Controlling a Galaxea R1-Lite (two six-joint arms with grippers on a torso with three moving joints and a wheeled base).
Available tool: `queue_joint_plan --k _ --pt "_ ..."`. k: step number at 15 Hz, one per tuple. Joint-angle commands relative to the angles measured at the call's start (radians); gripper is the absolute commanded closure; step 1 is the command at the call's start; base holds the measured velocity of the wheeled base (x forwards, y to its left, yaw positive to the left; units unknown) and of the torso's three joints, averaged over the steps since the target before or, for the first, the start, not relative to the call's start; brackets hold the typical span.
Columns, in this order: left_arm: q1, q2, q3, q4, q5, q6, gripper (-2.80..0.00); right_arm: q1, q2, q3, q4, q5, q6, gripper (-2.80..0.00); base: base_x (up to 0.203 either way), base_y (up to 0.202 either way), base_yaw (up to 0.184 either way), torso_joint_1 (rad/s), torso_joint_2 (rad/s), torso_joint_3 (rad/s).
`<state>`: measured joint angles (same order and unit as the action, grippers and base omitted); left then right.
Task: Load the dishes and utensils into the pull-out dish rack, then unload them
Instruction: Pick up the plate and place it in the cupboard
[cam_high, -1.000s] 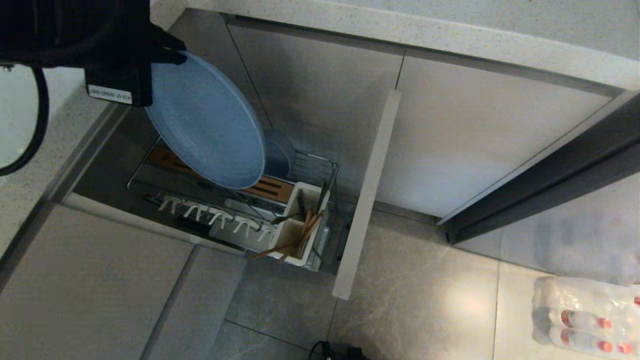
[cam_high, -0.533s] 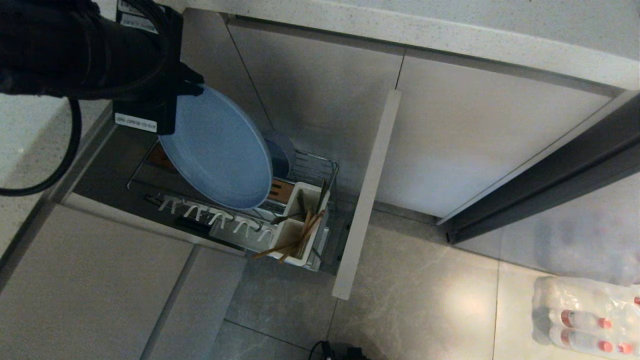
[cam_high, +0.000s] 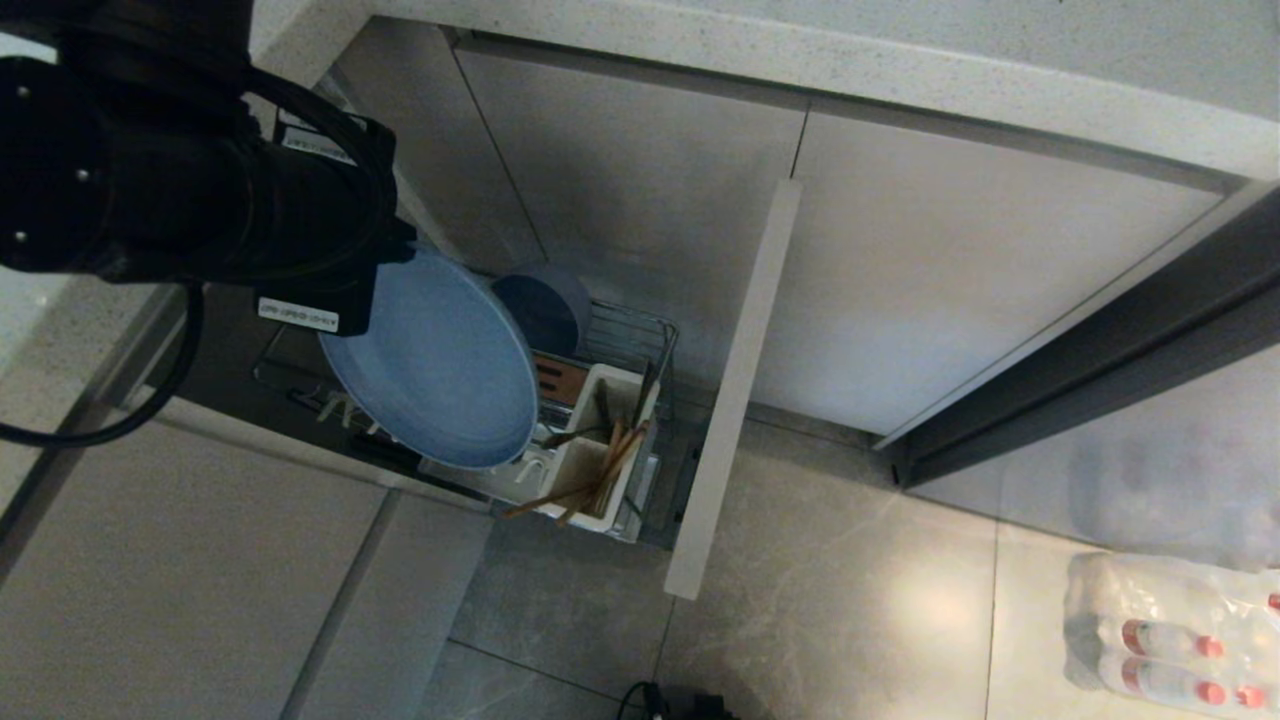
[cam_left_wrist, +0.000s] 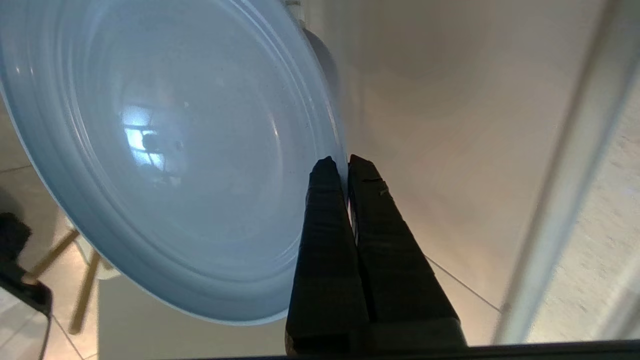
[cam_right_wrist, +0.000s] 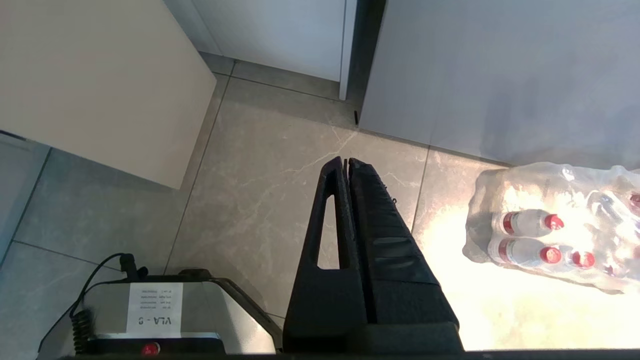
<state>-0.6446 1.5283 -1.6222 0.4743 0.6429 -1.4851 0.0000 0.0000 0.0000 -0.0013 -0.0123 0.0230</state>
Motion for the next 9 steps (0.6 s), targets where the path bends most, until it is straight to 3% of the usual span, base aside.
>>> queue_joint_plan --k 1,3,9 --pt "0.013 0.0 0.018 0.002 0.004 -0.012 0.0 0.0 0.002 0.0 0.0 0.0 0.0 0.0 0.0 0.0 0.0 0.0 0.0 0.0" --pt "0.016 -0.002 0.04 -0.003 0.0 -0.039 0.0 0.0 0.001 0.0 0.0 0.0 0.0 0.0 0.0 0.0 0.0 0.0 0.0 0.0" --pt "0.039 0.0 0.061 -0.101 -0.006 -0.038 0.0 0.0 0.001 0.0 0.0 0.0 0.0 0.0 0.0 0.0 0.0 0.0 0.0 0.0"
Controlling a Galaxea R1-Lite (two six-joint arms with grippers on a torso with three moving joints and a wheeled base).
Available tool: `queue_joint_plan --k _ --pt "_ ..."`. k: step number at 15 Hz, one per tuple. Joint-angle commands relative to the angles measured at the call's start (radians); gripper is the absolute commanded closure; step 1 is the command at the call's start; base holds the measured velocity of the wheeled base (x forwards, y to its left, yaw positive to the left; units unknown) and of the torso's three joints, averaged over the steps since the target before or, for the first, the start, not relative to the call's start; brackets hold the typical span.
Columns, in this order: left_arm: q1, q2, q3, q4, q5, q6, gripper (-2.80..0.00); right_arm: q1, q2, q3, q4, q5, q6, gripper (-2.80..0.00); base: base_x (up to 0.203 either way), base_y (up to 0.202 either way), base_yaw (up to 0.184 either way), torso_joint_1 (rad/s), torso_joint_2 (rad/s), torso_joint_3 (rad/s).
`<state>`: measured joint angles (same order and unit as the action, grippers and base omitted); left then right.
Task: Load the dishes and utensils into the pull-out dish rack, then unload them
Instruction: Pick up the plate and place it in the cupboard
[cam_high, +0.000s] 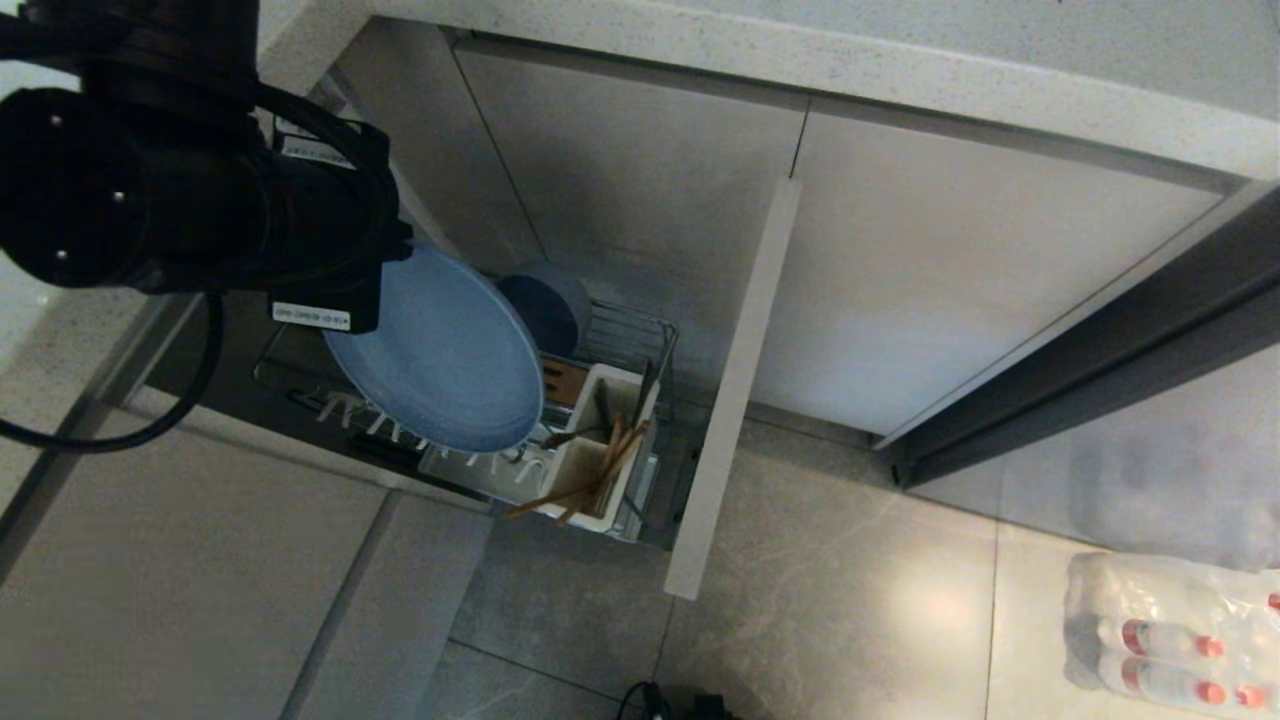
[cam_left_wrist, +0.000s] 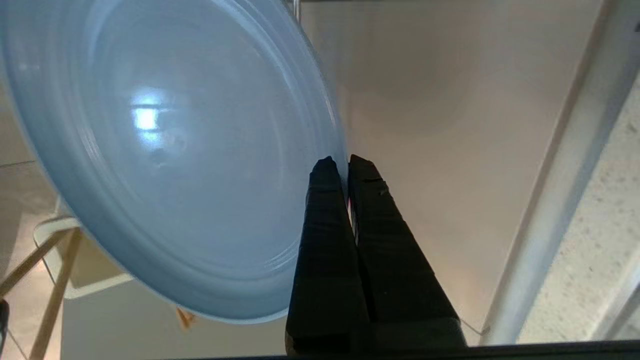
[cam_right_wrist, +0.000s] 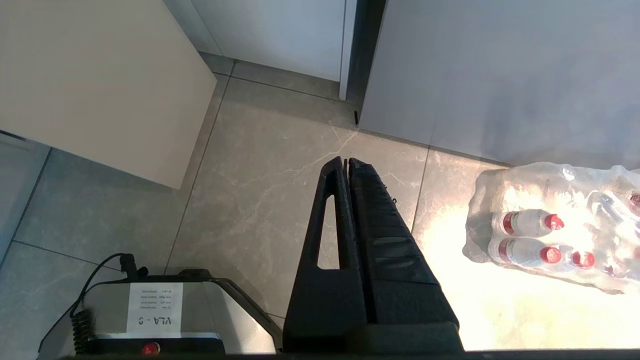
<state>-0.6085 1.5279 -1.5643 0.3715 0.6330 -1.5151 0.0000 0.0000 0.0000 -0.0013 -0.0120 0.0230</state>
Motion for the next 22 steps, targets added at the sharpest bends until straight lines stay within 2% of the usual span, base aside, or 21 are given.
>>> queue_joint_plan --k 1,4,6,8,14,22 --pt "0.004 0.002 0.005 0.0 0.004 -0.009 0.0 0.0 0.001 0.0 0.0 0.0 0.0 0.0 0.0 0.0 0.0 0.0 0.0 0.0" --pt "0.018 -0.006 0.035 -0.071 0.0 -0.009 0.0 0.0 0.0 0.0 0.0 0.0 0.0 0.0 0.0 0.0 0.0 0.0 0.0 0.0" --pt "0.046 -0.013 0.069 -0.127 -0.034 -0.008 0.0 0.0 0.002 0.0 0.0 0.0 0.0 0.0 0.0 0.0 0.0 0.0 0.0 0.0" --pt "0.057 -0.017 0.098 -0.141 -0.056 -0.011 0.0 0.0 0.0 0.0 0.0 0.0 0.0 0.0 0.0 0.0 0.0 0.0 0.0 0.0" --pt "0.074 -0.026 0.161 -0.222 -0.064 -0.011 0.0 0.0 0.002 0.0 0.0 0.0 0.0 0.0 0.0 0.0 0.0 0.0 0.0 0.0" --pt "0.127 -0.069 0.272 -0.382 -0.153 -0.01 0.0 0.0 0.002 0.0 0.0 0.0 0.0 0.0 0.0 0.0 0.0 0.0 0.0 0.0"
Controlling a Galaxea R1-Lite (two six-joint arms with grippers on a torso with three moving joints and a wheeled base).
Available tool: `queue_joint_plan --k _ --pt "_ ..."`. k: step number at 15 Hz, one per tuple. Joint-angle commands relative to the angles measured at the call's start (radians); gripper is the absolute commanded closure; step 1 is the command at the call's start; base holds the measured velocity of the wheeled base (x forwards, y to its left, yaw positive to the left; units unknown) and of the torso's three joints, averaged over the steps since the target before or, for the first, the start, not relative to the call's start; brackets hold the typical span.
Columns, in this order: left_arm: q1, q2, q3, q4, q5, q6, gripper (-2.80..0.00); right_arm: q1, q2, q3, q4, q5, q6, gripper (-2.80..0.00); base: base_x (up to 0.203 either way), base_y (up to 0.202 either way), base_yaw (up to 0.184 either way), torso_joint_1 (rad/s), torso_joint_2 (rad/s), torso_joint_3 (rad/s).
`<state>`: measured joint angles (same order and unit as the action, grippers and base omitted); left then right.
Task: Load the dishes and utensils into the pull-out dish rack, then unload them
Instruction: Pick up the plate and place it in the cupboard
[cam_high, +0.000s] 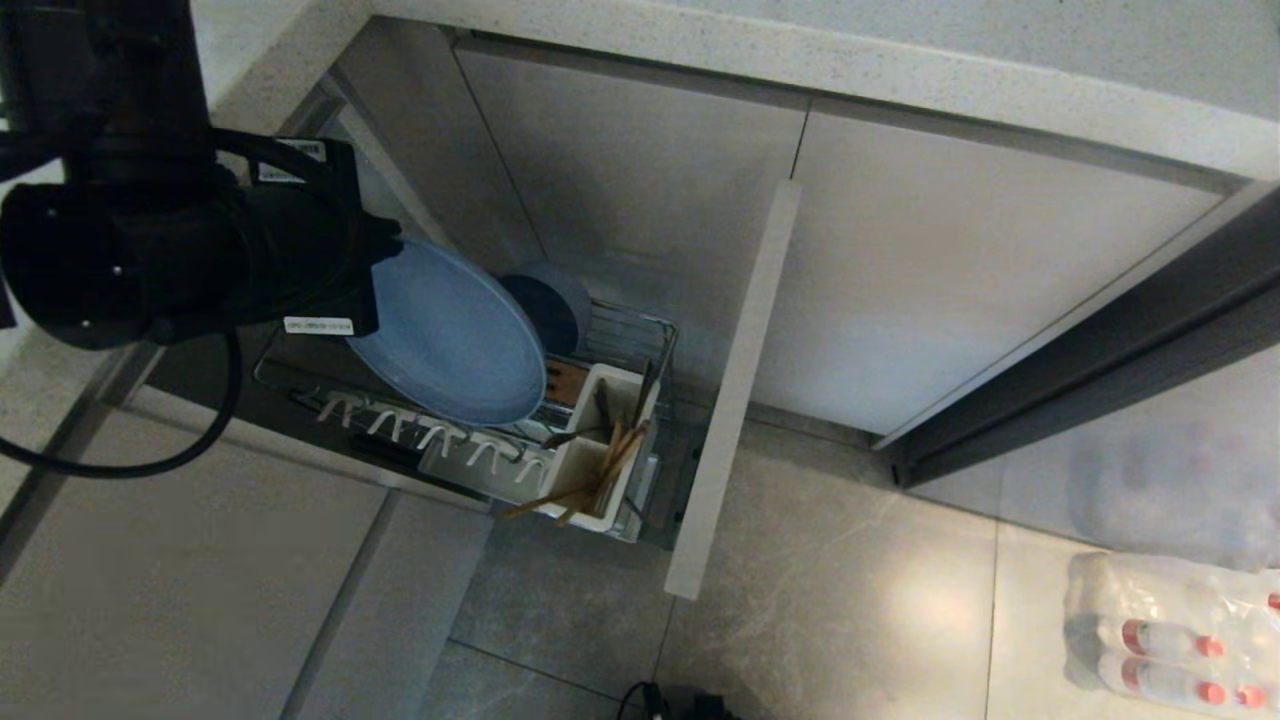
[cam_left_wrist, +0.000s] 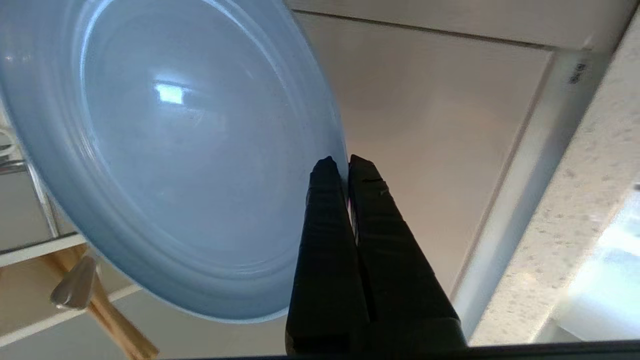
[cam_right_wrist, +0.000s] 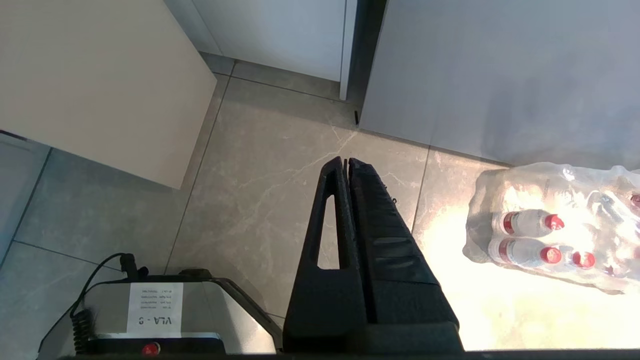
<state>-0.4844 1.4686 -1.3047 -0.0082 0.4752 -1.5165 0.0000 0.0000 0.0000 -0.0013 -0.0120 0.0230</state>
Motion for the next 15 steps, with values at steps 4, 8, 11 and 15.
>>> queue_joint_plan --k 4,8,11,15 --pt "0.026 -0.02 0.039 -0.019 -0.018 -0.01 0.0 0.0 0.0 0.0 0.0 0.0 0.0 0.0 0.0 0.0 0.0 0.0 0.0 0.0" --pt "0.029 -0.02 0.061 -0.019 -0.02 -0.013 0.0 0.0 0.0 0.0 0.0 0.0 0.0 0.0 0.0 0.0 0.0 0.0 0.0 0.0" --pt "0.03 -0.022 0.068 -0.029 -0.027 -0.022 0.0 0.0 0.001 0.0 0.0 0.0 0.0 0.0 0.0 0.0 0.0 0.0 0.0 0.0" --pt "0.05 -0.027 0.108 -0.08 -0.069 -0.023 0.0 0.0 0.002 0.0 0.0 0.0 0.0 0.0 0.0 0.0 0.0 0.0 0.0 0.0"
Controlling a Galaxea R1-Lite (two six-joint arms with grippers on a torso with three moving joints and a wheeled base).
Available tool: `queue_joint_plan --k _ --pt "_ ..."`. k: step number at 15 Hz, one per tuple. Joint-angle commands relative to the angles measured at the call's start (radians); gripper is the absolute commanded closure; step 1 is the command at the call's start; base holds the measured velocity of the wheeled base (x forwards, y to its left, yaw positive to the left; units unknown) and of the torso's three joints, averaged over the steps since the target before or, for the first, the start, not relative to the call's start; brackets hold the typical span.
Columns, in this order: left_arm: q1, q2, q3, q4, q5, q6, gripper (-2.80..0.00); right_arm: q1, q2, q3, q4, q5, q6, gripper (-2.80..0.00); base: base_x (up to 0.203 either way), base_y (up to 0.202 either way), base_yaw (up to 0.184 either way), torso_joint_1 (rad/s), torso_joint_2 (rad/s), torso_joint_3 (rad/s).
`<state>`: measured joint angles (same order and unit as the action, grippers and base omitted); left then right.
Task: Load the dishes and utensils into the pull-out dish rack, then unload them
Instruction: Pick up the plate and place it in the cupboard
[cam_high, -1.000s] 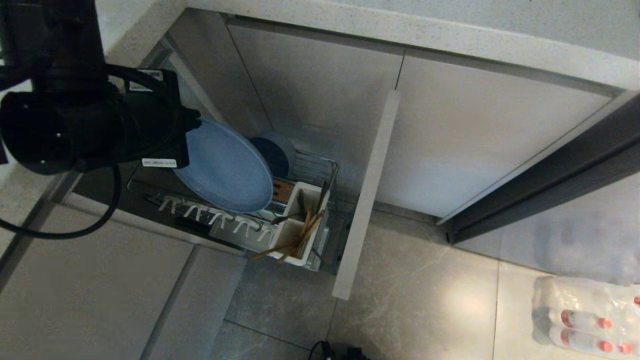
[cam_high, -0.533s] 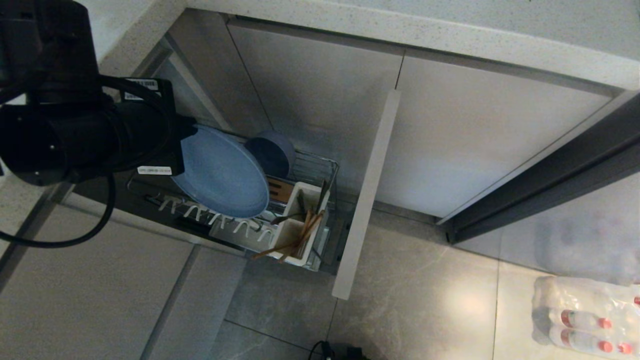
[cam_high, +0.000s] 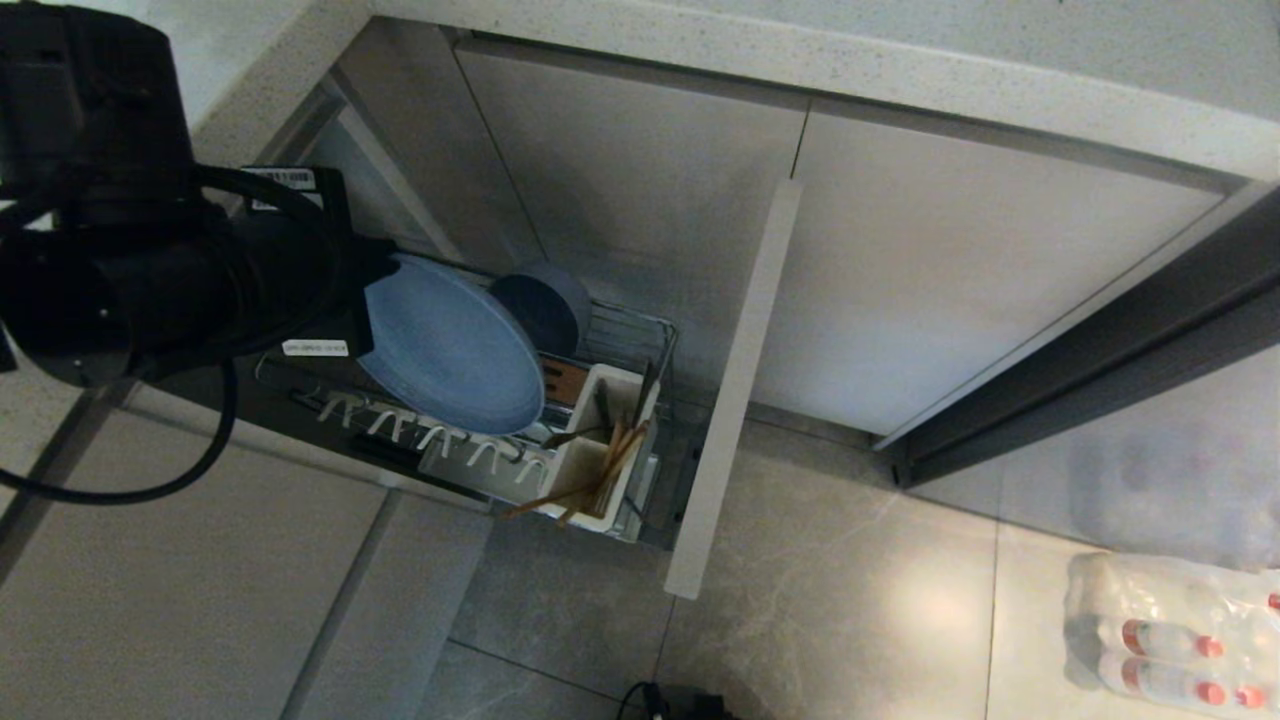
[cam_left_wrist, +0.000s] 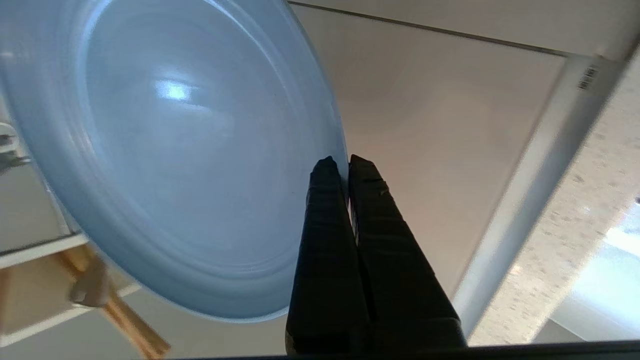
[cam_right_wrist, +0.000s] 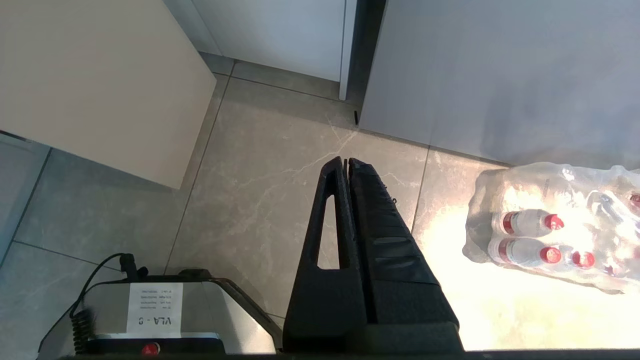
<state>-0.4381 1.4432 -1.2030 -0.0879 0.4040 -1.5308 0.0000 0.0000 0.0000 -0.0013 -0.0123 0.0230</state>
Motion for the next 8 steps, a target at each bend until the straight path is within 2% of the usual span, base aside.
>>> queue_joint_plan --k 1,8 --pt "0.005 -0.001 0.014 0.002 0.002 -0.011 0.0 0.0 0.002 0.0 0.0 0.0 0.0 0.0 0.0 0.0 0.0 0.0 0.0 0.0" --pt "0.023 0.0 0.044 0.007 0.002 -0.041 0.0 0.0 0.0 0.0 0.0 0.0 0.0 0.0 0.0 0.0 0.0 0.0 0.0 0.0"
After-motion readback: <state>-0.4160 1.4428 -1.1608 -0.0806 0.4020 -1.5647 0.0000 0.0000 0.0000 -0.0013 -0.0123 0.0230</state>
